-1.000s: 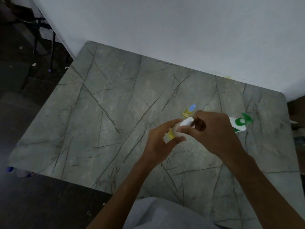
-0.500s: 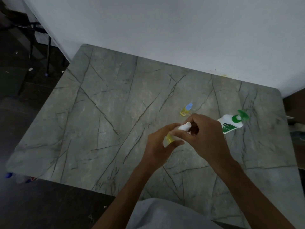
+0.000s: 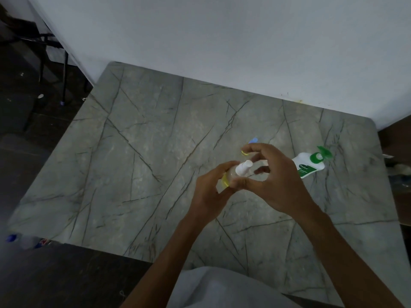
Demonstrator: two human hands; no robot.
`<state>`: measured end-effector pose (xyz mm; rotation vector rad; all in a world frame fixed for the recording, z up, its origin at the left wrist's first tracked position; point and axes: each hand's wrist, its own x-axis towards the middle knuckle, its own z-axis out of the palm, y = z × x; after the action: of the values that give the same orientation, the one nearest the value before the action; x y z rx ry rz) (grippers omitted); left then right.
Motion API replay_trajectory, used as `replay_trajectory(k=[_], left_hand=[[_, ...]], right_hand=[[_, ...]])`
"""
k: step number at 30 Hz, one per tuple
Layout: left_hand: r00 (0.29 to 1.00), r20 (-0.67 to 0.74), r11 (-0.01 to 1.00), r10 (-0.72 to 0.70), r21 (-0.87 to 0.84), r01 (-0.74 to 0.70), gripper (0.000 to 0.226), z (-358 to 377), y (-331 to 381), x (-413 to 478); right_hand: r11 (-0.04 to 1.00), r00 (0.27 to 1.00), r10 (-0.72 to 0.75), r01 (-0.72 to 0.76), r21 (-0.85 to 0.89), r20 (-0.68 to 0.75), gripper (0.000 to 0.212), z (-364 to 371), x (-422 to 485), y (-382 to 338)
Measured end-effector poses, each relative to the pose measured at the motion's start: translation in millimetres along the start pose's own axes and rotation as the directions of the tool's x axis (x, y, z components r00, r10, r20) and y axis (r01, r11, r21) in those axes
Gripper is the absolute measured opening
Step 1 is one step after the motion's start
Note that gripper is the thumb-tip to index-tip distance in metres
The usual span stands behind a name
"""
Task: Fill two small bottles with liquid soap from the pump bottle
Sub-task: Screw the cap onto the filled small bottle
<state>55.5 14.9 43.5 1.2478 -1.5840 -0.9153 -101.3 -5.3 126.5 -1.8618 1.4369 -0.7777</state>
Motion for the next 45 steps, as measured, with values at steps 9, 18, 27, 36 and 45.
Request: replay_trajectory(k=[9,18,27,36,45], left_hand=[[1.000,0.002,1.000,-0.007,0.013,0.007,0.051,2,0,-3],[1.000,0.002,1.000,-0.012,0.028,0.012,0.053,1,-2,-3],[0.999,-0.040,0.996,0.032,0.079,-0.028,0.051,1,-7,0],[0.990,-0.139,0.993,-0.036,0.110,0.052,0.048,8,-52,33],[0.960,-0.159,0.970,-0.230,0.039,0.239,0.042,30,-110,89]], right_hand=[[0.978,0.995,-0.022,0.002,-0.210,-0.093,0.041,0,4,-3],[0.980,0.986,-0.135,0.148,-0.132,0.101,0.028,-7,6,0],[0.943,0.983,-0.154,0.116,-0.311,-0.101,0.025,14,0,8],[0.998,0.977,0.065,-0.065,0.006,-0.203,0.050,14,0,29],[0.948,0.910,0.315,-0.317,0.040,-0.269,0.028,13,-51,71]])
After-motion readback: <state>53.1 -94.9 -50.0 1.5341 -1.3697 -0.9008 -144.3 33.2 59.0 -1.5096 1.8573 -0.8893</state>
